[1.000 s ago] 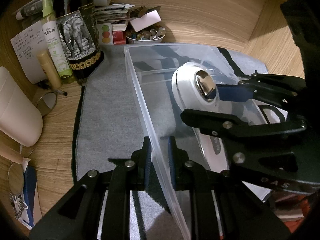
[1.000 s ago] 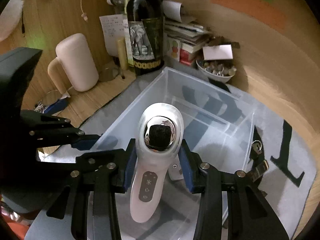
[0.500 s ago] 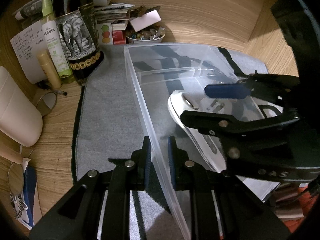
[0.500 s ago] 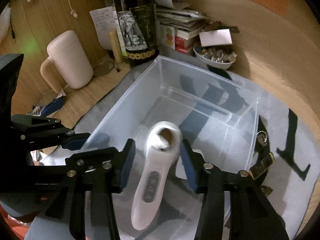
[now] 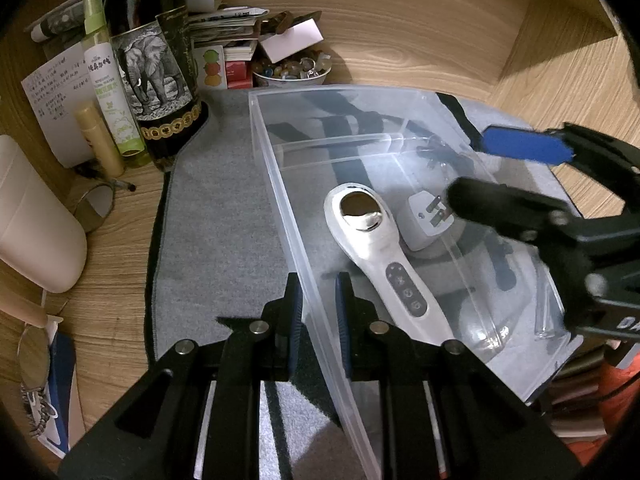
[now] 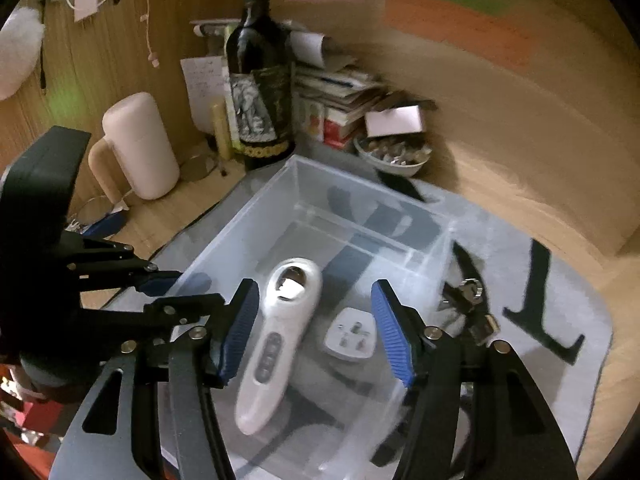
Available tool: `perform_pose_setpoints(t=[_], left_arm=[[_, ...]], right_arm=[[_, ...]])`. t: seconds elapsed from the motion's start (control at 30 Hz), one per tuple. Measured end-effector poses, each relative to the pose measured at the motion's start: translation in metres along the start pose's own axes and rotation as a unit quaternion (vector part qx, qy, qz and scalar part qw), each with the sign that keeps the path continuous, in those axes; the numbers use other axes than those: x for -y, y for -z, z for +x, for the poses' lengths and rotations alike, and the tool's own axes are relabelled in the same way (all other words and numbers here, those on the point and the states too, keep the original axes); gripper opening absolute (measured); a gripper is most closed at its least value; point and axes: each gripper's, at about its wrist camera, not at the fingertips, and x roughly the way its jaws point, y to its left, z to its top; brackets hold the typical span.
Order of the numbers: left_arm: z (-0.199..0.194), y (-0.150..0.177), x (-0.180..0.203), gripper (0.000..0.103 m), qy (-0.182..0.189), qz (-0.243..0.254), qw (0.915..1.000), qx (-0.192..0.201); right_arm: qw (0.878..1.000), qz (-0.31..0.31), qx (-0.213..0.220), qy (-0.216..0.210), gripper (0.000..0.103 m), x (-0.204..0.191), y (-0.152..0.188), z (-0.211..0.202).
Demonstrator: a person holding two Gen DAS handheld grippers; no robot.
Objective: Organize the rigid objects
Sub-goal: 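Lift the white device into the clear box and release it with the right gripper, then grasp the silver metal tube on the rug with the right gripper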
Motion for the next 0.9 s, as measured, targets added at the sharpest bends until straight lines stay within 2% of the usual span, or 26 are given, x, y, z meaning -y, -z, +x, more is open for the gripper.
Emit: perform_pose_setpoints(t=[0.07, 0.1, 0.33, 0.5, 0.67, 0.9], left_arm=[[0.0, 0.0, 0.0, 0.016, -0.001, -0.001, 1.0, 0.0], [-0.001, 0.0, 0.0, 0.016, -0.001, -0.001, 1.0, 0.0], [-0.001, 0.0, 0.0, 0.016, -0.001, -0.001, 1.0, 0.0], [-0.001, 0.0, 0.0, 0.016, -0.001, 0.0, 1.0, 0.0], [-0.001, 0.0, 0.0, 0.016, -0.001, -0.001, 1.0, 0.0], [-0.002, 0.0, 0.0, 0.016, -0.001, -0.001, 1.0, 0.0]], right_arm=[[1.0, 0.002, 0.013, 0.014, 0.074, 0.004, 0.003, -0.009], [1.0, 0.005, 0.02, 0.019, 0.075, 0.005, 0.003, -0.012], [0.996, 0.023, 0.058, 0.067, 0.081, 0.026, 0.018, -0.045], [0.991, 0.052, 0.07, 0.099, 0.081, 0.047, 0.038, -0.066], [0.987, 0.085, 0.055, 0.125, 0.081, 0.066, 0.065, -0.072], [0.982, 0.13, 0.004, 0.14, 0.081, 0.079, 0.113, -0.05]])
